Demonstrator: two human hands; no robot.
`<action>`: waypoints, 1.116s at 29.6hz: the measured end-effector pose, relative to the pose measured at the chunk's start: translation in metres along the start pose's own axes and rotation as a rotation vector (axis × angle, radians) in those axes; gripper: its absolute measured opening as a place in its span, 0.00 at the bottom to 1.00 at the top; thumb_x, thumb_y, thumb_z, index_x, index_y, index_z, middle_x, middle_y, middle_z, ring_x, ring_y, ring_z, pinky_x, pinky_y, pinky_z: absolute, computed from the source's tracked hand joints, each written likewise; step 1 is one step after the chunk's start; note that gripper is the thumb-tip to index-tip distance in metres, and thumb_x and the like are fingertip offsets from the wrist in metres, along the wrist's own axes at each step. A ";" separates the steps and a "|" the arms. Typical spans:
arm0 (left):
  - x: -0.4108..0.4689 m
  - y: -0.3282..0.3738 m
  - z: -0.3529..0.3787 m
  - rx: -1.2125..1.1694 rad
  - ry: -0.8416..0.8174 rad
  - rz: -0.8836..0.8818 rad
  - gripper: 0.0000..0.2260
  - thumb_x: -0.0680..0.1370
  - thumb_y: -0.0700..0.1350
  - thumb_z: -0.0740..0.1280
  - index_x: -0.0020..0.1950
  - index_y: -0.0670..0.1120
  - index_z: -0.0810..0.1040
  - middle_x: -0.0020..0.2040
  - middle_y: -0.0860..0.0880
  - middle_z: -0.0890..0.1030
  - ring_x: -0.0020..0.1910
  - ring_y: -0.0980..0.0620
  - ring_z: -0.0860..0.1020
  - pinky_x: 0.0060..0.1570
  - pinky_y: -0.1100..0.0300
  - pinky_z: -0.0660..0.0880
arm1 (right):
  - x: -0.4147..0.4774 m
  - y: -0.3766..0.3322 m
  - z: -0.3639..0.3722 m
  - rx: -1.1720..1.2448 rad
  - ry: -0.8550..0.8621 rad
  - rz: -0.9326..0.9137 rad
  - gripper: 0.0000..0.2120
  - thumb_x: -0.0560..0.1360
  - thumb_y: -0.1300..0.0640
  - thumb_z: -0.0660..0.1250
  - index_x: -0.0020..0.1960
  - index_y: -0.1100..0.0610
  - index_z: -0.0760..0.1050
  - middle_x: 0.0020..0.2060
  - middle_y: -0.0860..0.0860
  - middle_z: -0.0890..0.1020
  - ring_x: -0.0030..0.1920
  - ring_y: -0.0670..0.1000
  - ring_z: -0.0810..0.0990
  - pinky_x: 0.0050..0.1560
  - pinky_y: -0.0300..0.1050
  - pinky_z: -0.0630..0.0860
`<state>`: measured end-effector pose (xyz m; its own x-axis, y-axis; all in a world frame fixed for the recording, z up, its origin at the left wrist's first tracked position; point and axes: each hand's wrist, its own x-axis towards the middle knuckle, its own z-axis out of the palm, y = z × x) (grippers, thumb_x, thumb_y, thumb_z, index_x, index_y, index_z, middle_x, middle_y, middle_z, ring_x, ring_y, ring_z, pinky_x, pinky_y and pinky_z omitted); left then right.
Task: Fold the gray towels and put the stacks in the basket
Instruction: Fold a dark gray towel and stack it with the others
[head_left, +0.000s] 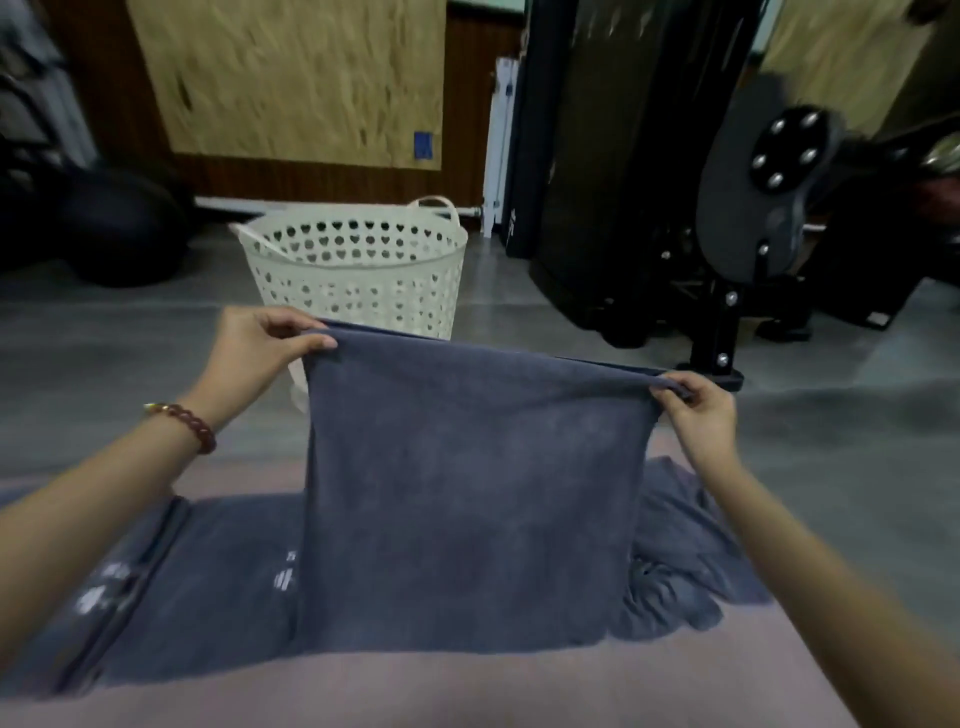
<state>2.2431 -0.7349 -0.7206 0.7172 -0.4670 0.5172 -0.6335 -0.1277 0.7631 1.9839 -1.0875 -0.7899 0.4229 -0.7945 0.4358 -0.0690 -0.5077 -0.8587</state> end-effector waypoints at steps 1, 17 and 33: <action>0.021 0.013 -0.008 0.009 0.028 0.039 0.08 0.68 0.33 0.74 0.44 0.43 0.81 0.28 0.70 0.77 0.31 0.72 0.75 0.37 0.78 0.70 | 0.019 -0.019 0.002 0.021 0.029 -0.030 0.06 0.74 0.69 0.65 0.46 0.60 0.77 0.34 0.45 0.79 0.32 0.33 0.76 0.36 0.26 0.71; 0.154 0.182 -0.109 0.032 0.216 0.278 0.09 0.72 0.34 0.71 0.51 0.35 0.81 0.44 0.46 0.80 0.35 0.76 0.74 0.44 0.81 0.68 | 0.158 -0.250 -0.053 0.085 0.145 -0.269 0.10 0.72 0.69 0.67 0.53 0.66 0.80 0.41 0.52 0.81 0.41 0.41 0.78 0.39 0.23 0.71; 0.150 0.223 -0.136 -0.072 0.287 0.160 0.08 0.70 0.36 0.74 0.48 0.37 0.82 0.39 0.52 0.80 0.34 0.71 0.77 0.40 0.79 0.72 | 0.153 -0.284 -0.077 0.346 -0.134 -0.044 0.09 0.78 0.66 0.62 0.55 0.60 0.77 0.38 0.49 0.82 0.43 0.46 0.78 0.35 0.30 0.77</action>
<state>2.2492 -0.7142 -0.4199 0.6695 -0.2092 0.7128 -0.7298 -0.0060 0.6837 1.9983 -1.0902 -0.4587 0.5345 -0.7125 0.4547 0.2518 -0.3793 -0.8904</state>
